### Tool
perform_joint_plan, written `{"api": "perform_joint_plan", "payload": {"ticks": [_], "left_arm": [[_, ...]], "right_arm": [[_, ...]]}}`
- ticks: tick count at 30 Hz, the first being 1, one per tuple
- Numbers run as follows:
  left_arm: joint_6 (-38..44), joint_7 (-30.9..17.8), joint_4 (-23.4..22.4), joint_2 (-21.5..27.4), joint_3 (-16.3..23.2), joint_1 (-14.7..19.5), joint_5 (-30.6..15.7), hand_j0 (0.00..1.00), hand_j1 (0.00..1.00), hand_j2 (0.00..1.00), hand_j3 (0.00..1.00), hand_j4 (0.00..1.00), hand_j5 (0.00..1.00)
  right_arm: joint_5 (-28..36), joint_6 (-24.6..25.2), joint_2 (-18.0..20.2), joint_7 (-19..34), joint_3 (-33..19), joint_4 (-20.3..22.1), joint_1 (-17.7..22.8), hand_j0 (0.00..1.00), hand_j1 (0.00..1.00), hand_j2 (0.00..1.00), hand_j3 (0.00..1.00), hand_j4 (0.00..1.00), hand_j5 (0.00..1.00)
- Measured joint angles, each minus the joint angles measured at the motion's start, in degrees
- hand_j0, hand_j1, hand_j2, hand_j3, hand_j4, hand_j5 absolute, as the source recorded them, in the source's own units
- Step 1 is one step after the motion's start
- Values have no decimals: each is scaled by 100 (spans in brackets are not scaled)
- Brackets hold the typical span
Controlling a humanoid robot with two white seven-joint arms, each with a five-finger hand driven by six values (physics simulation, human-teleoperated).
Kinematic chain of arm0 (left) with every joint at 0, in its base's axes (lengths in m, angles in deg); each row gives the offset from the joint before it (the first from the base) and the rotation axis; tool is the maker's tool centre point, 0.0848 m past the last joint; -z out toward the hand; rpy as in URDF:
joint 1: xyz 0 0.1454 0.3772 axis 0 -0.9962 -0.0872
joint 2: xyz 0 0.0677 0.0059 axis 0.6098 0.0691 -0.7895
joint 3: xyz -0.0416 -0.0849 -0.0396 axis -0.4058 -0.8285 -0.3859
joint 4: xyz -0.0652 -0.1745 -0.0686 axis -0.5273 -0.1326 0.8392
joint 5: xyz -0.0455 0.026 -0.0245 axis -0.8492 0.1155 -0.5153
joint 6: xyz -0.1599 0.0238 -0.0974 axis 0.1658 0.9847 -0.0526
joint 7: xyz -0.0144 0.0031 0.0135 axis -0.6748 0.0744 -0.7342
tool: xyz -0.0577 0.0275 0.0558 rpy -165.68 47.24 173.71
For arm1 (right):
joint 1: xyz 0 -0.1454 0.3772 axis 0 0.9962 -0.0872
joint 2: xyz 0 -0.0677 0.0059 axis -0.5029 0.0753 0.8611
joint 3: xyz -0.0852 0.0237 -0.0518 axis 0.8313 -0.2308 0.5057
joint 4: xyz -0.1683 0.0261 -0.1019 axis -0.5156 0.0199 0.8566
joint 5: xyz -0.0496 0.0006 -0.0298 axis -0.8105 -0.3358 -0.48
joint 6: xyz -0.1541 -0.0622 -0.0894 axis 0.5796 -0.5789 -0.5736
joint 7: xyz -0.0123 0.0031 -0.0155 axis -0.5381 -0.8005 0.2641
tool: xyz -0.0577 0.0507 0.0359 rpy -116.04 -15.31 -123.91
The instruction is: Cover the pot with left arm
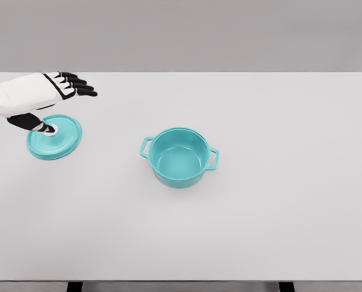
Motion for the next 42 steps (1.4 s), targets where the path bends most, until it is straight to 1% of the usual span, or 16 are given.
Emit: {"api": "perform_joint_plan", "payload": {"ticks": [6, 10, 12, 13, 14, 15, 17, 19, 20, 21, 23, 25, 28, 32, 37, 42], "left_arm": [[1, -65, -26, -4, 110, 0, 113, 100, 100, 100, 100, 100, 100], [0, -311, -186, 0, 173, 17, 233, 100, 100, 100, 100, 100, 100], [1, -369, -398, -20, 201, 97, 362, 100, 100, 100, 100, 100, 100], [-5, -390, -522, -27, 287, 426, 454, 100, 100, 100, 100, 100, 100], [-10, -402, -715, -34, 546, 850, 523, 100, 100, 100, 100, 100, 100], [-4, -409, -982, -37, 990, 1448, 559, 100, 100, 100, 100, 100, 100], [25, -414, -1475, -29, 2145, 2354, 575, 100, 100, 100, 100, 100, 100], [14, -422, -1773, -10, 3156, 2670, 611, 100, 100, 100, 100, 100, 100], [11, -424, -1917, 6, 3516, 2934, 615, 100, 100, 100, 100, 100, 100], [9, -426, -2059, 20, 3815, 3058, 619, 100, 100, 100, 100, 100, 100], [1, -429, -2287, 26, 4224, 3103, 453, 100, 100, 100, 100, 100, 100], [1, -430, -2503, 30, 4502, 3129, -31, 100, 100, 100, 100, 100, 100], [22, -430, -2748, 29, 4691, 3182, -411, 100, 100, 100, 100, 100, 100], [39, -430, -2869, 17, 4766, 3199, -550, 100, 100, 100, 100, 100, 100], [69, -430, -3099, -19, 4780, 3234, -350, 100, 100, 100, 100, 100, 100], [429, -430, -3225, -88, 4760, 3270, -15, 100, 100, 100, 100, 100, 100]], "right_arm": [[-5, 11, 0, -7, 4, -7, 44, 100, 100, 100, 100, 100, 100], [-6, 14, 0, -8, 5, -8, 44, 100, 100, 100, 100, 100, 100], [-7, 14, 0, -8, 5, -8, 44, 100, 100, 100, 100, 100, 100], [-7, 15, 0, -7, 6, -8, 44, 100, 100, 100, 100, 100, 100], [-6, 14, 0, -8, 5, -8, 44, 100, 100, 100, 100, 100, 100], [-5, 14, 0, -8, 5, -8, 44, 100, 100, 100, 100, 100, 100], [-5, 14, 0, -7, 5, -8, 44, 100, 100, 100, 100, 100, 100], [-8, 14, 0, -7, 5, -8, 44, 100, 100, 100, 100, 100, 100], [-6, 14, 0, -7, 5, -8, 44, 100, 100, 100, 100, 100, 100], [-7, 14, 0, -7, 5, -8, 44, 100, 100, 100, 100, 100, 100], [-6, 14, 0, -7, 5, -8, 44, 100, 100, 100, 100, 100, 100], [-6, 14, 0, -7, 5, -8, 44, 100, 100, 100, 100, 100, 100], [-7, 14, 0, -8, 5, -8, 44, 100, 100, 100, 100, 100, 100], [-5, 14, 0, -9, 5, -8, 44, 100, 100, 100, 100, 100, 100], [-7, 14, 0, -8, 5, -8, 44, 100, 100, 100, 100, 100, 100], [-5, 14, 0, -7, 5, -8, 44, 100, 100, 100, 100, 100, 100]]}}
